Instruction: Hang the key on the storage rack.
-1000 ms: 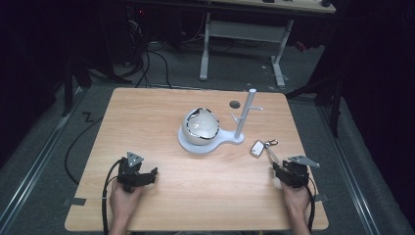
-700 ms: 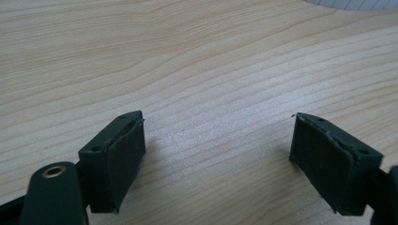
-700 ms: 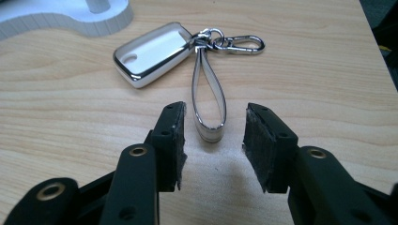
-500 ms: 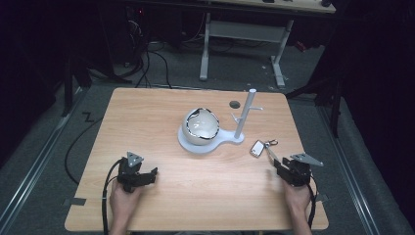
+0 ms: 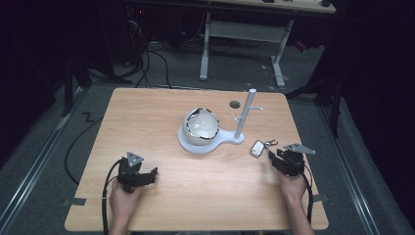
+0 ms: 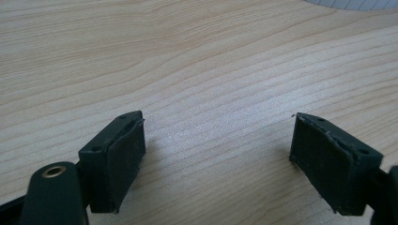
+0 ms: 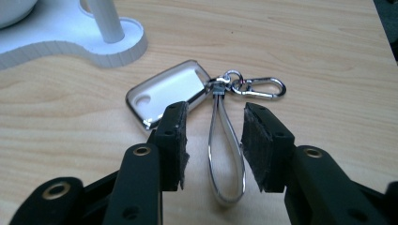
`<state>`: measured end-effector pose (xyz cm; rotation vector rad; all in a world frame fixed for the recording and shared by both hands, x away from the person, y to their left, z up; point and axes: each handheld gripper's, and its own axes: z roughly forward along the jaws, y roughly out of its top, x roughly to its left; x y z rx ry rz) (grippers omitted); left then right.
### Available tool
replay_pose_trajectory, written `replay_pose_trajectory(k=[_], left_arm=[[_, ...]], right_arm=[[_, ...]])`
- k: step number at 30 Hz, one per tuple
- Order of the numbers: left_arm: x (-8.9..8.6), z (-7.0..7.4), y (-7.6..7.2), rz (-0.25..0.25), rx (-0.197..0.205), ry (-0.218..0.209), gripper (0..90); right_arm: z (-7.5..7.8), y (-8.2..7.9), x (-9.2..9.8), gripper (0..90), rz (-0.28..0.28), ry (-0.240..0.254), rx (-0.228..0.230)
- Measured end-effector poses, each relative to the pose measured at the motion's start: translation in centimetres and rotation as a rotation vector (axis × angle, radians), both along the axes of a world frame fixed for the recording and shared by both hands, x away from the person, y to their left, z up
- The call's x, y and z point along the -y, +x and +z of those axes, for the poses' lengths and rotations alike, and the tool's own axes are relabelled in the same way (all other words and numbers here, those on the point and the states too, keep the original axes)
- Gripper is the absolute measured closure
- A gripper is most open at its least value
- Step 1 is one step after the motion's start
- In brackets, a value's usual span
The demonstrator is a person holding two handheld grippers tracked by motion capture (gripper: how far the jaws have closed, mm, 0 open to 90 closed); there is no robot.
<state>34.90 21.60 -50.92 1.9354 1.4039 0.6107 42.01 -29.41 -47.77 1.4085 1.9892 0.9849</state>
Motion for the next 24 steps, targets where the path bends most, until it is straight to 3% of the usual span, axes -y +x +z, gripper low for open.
replay_pose_trajectory(k=[2,9,13,24], left_arm=[[0.0,0.0,0.0,0.000,0.000,0.000,18.8],[0.0,0.0,0.0,0.000,0.000,0.000,18.8],[0.0,0.0,0.0,0.000,0.000,0.000,18.8],[0.0,0.0,0.0,0.000,0.000,0.000,18.8]], right_arm=[[-0.1,0.6,-0.1,62.5,-0.004,0.007,-0.009],[-0.2,2.0,-0.9,65.4,-0.001,-0.040,-0.030],[-0.4,2.7,-1.0,65.6,-0.011,-0.019,-0.050],[-0.7,3.7,-1.6,54.0,-0.041,0.008,-0.090]])
